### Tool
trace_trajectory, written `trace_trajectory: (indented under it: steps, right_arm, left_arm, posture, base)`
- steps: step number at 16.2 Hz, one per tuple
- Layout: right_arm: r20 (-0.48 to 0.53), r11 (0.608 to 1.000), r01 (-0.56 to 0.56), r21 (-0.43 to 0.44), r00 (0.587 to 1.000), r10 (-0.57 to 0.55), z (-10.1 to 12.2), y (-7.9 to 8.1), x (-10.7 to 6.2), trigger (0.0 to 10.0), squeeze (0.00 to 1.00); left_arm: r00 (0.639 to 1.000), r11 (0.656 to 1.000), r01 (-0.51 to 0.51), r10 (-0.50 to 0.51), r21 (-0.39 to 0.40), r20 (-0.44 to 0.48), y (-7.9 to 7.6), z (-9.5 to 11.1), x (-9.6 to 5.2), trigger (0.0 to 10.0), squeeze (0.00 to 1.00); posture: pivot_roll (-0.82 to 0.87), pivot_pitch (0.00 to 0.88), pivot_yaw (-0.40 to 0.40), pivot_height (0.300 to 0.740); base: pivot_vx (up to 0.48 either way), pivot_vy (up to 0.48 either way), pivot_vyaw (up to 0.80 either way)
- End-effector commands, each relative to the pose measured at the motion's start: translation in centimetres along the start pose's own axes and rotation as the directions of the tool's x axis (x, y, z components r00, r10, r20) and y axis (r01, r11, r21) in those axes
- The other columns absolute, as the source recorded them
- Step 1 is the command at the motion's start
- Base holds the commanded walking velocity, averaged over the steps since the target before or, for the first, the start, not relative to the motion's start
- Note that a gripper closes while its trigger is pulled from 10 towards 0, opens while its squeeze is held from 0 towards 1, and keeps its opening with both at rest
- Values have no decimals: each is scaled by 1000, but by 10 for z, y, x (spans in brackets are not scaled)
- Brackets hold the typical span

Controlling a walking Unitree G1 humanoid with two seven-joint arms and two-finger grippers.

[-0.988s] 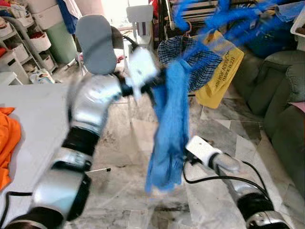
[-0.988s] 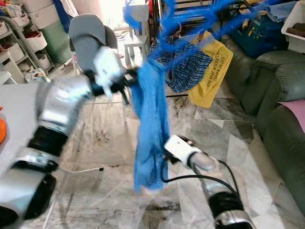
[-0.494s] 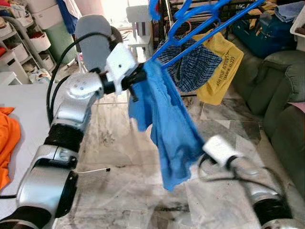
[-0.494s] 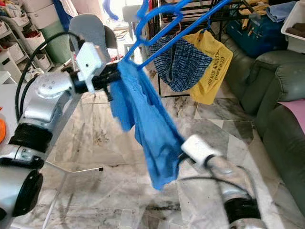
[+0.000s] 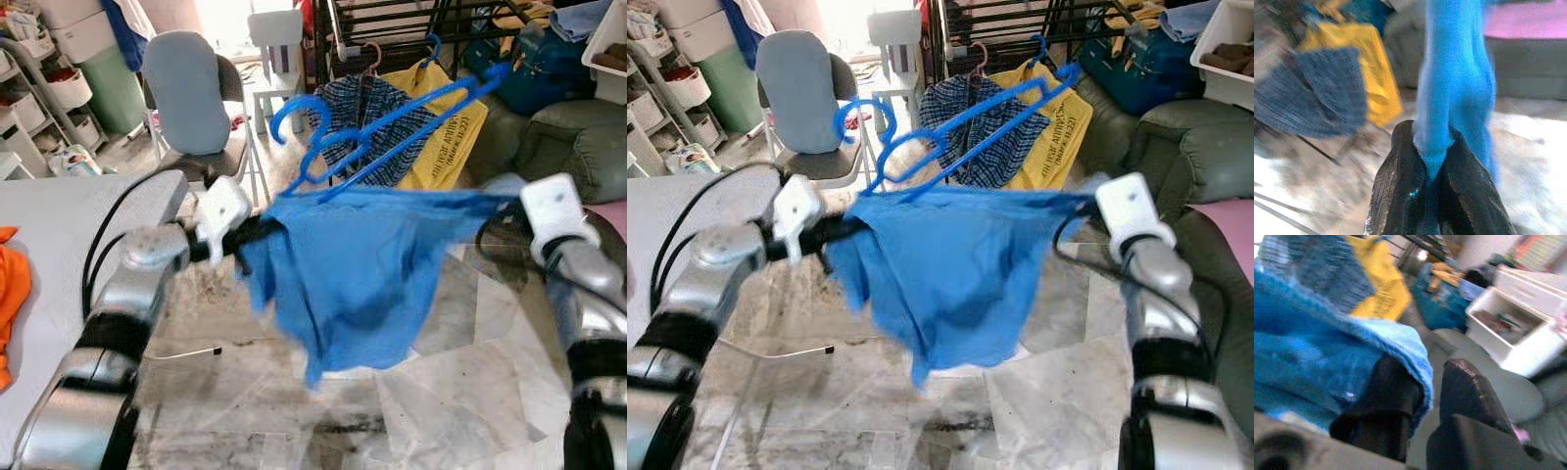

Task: Hang hanger

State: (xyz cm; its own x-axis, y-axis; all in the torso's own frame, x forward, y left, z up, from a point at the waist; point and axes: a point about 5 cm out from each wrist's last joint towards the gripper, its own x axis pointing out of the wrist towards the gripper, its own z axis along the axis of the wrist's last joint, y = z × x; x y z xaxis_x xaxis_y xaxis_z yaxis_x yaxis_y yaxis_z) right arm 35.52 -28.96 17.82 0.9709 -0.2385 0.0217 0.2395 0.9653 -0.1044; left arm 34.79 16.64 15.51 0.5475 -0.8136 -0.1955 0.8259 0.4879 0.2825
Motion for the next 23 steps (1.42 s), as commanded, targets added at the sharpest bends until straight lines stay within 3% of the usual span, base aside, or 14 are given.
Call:
trace_trajectory:
  steps: [1,2,5,10,15,18,20,22,23]
  right_arm:
    - [31,996,86,34,996,-87,12,-18,3,0,0]
    - [49,994,96,48,994,-98,21,-17,7,0,0]
    - [49,994,94,57,994,-97,26,-14,13,0,0]
    - [57,995,83,49,995,-86,27,-10,14,0,0]
    - [64,996,68,50,995,-71,28,-6,17,0,0]
    - [71,997,51,54,996,-55,29,-2,17,0,0]
    - [75,997,21,68,997,-26,28,6,17,0,0]
    - [82,998,-12,63,997,7,27,13,16,0,0]
    - [84,998,-17,61,996,12,26,15,16,0,0]
  left_arm:
    - [999,999,17,-18,-29,-31,0,-7,-13,0,0]
    - [994,990,100,-103,-99,-33,-12,-15,-14,0,0]
    - [984,972,172,-177,-160,-18,-22,-19,-17,0,0]
    - [950,947,266,-289,-181,-117,-39,-39,-22,0,0]
    - [927,942,283,-317,-180,-202,-45,-52,-18,0,0]
    - [922,953,257,-292,-160,-256,-46,-60,-16,0,0]
    - [927,988,132,-152,-81,-344,-39,-68,-9,0,0]
    - [942,997,-3,-22,-74,-335,-32,-68,-1,0,0]
    - [944,997,-14,-12,-77,-330,-32,-68,0,0,0]
  posture:
    - [-133,0,55,740]
    - [-131,0,52,740]
    - [-131,0,49,740]
    - [-139,0,49,740]
    - [-145,0,51,740]
    - [-145,0,51,740]
    - [-147,0,52,740]
    - [-150,0,55,740]
    - [-150,0,55,740]
  base:
    - [0,0,0]
    - [0,0,0]
    - [0,0,0]
    - [0,0,0]
    - [0,0,0]
    - [0,0,0]
    - [0,0,0]
    - [0,0,0]
    - [0,0,0]
